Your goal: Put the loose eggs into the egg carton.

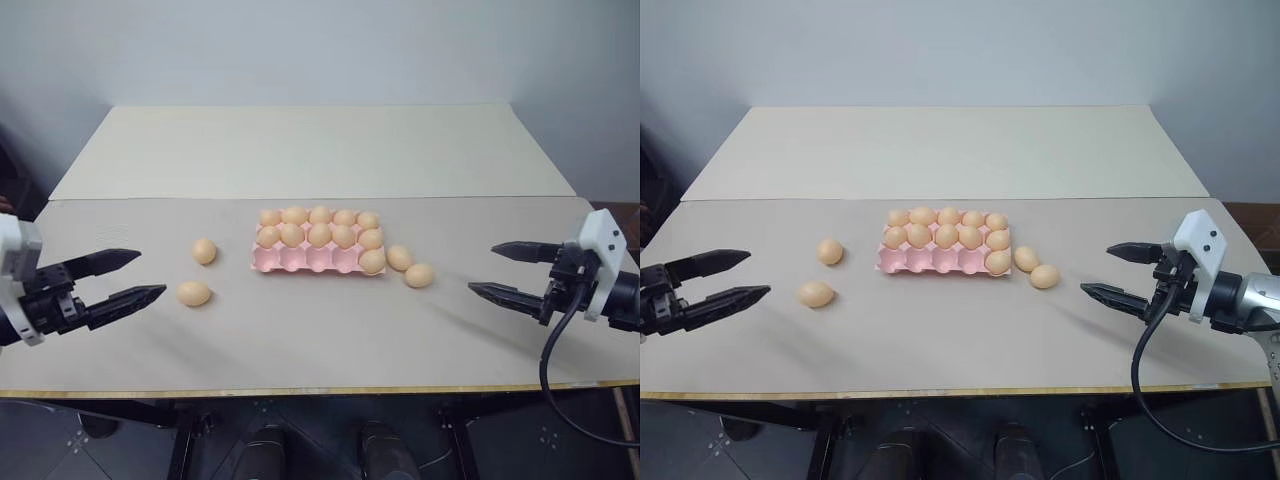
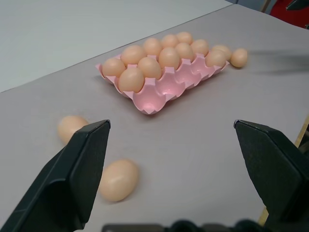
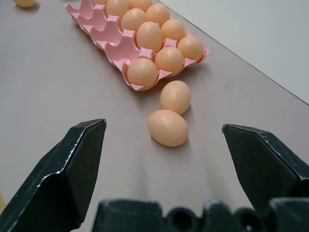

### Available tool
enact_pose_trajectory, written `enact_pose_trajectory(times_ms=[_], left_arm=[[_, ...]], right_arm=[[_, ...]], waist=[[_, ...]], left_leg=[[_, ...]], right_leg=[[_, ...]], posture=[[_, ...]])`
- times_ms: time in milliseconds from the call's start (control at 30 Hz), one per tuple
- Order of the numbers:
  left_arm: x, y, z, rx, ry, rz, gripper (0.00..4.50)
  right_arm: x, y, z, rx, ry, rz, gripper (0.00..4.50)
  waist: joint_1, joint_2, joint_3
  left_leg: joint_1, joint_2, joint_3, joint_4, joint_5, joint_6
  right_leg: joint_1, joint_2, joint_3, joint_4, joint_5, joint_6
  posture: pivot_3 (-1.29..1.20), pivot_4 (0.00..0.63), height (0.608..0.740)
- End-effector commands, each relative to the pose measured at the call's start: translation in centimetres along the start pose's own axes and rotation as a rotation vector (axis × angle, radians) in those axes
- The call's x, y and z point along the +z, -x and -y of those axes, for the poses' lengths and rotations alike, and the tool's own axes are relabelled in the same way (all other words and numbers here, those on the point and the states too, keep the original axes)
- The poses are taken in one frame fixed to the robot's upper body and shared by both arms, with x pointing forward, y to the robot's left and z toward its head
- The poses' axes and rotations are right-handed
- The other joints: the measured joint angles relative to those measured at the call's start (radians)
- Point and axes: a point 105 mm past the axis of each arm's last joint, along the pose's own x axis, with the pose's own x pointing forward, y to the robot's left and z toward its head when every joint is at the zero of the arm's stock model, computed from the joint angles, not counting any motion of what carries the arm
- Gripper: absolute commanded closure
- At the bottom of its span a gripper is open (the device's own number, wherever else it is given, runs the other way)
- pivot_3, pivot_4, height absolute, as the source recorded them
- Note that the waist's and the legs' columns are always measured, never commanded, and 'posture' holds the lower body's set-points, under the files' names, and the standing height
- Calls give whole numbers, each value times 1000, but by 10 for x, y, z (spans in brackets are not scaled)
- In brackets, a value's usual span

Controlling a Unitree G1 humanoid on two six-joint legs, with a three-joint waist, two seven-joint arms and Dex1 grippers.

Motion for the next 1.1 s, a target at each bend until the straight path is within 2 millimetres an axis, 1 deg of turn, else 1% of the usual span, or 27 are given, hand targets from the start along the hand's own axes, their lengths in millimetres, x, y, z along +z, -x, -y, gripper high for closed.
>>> enact_pose_trajectory(times_ms=[33,133,267,400,500,667,767,867,967,1100], left_arm=[[12,3,0,24,-14,39,13],[15,2,-1,36,-18,32,13],[13,0,1,8,-40,17,13],[17,-2,3,-20,-65,25,13],[19,-5,8,-53,-78,31,13],[20,-6,8,-69,-74,27,13],[20,-8,7,-81,-76,21,13],[22,-10,6,-89,-77,24,13],[23,-10,8,-101,-76,27,13],[21,-9,9,-105,-71,27,13]], right_arm=[[15,6,4,-20,67,33,0],[15,5,4,-21,68,35,0],[15,4,5,-30,69,43,0],[15,1,10,-45,90,33,0],[14,-6,13,-32,130,4,0],[3,-29,12,19,191,-37,0],[-9,-50,13,49,220,-57,0],[-21,-71,20,44,224,-77,0],[-33,-82,25,45,226,-102,0],[-42,-96,27,62,230,-107,0]], waist=[[0,0,0],[0,0,0],[0,0,0],[0,0,0],[-2,0,0],[-3,0,0],[-5,0,0],[-6,0,0],[-5,1,1],[-4,1,1]], left_leg=[[0,0,0,0,0,0],[0,0,0,0,0,0],[0,0,0,0,0,0],[0,0,0,0,0,0],[0,0,0,0,0,0],[0,0,1,0,0,0],[0,0,1,0,0,0],[1,0,1,0,0,0],[-1,0,1,0,0,0],[-2,0,1,0,0,0]], right_leg=[[0,0,0,0,0,0],[0,0,0,0,0,0],[0,0,0,0,0,0],[0,0,0,0,0,0],[0,0,0,0,0,0],[-1,0,1,0,0,0],[-1,0,1,0,0,0],[-1,0,1,0,0,0],[-3,0,1,1,0,0],[-4,0,1,1,0,0]], posture=[[0,150,740],[0,150,740],[0,150,740],[0,150,740],[0,150,740],[0,150,740],[0,150,740],[0,150,740],[0,150,740],[0,150,740]])
